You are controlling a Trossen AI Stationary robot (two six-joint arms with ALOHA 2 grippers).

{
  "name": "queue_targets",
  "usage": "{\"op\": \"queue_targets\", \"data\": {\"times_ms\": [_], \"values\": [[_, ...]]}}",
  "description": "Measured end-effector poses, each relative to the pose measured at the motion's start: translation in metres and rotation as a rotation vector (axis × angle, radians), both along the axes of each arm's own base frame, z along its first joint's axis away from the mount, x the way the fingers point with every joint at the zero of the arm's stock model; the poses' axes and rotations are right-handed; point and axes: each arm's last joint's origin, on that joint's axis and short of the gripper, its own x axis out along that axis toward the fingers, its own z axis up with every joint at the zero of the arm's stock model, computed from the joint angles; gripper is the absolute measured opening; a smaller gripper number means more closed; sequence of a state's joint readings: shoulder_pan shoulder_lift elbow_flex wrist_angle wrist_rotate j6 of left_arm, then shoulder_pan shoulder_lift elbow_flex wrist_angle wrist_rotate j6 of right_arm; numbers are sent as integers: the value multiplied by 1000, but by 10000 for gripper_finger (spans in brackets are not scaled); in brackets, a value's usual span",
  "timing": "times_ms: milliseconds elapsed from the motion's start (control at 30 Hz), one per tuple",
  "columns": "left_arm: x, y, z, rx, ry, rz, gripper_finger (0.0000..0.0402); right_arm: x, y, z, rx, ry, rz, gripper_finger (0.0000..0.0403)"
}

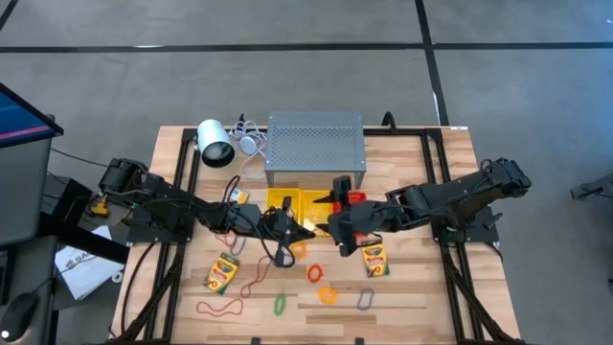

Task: Pick & Place Office Desk Supplies
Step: Put the red rubber band into the left yellow basket

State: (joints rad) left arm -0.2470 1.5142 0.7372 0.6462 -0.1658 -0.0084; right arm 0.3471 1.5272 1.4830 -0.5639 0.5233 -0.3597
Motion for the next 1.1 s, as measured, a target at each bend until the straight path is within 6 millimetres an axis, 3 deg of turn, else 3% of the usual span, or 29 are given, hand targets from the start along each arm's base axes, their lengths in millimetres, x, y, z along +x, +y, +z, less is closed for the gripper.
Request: {"op": "queue_targets", "data": {"times_ms": [167, 367, 533, 833, 967, 1100], "values": [[-17, 8, 17, 48, 63, 15, 2, -33, 3, 15, 80, 24, -12, 291], [-58, 26, 47, 96, 145, 42, 4, -88, 4, 44, 225, -56, 10, 291], [-90, 41, 58, 96, 138, 75, 3, -134, -1, 47, 355, -137, 51, 291], [-132, 53, 29, 4, -69, 8, 4, -186, -11, 7, 472, -373, 195, 291], [-140, 54, 17, -8, -149, 2, 5, -202, -19, -22, 534, -451, 228, 291], [-138, 56, 8, -41, -114, 29, 4, -210, -24, -52, 567, -545, 270, 291]]}}
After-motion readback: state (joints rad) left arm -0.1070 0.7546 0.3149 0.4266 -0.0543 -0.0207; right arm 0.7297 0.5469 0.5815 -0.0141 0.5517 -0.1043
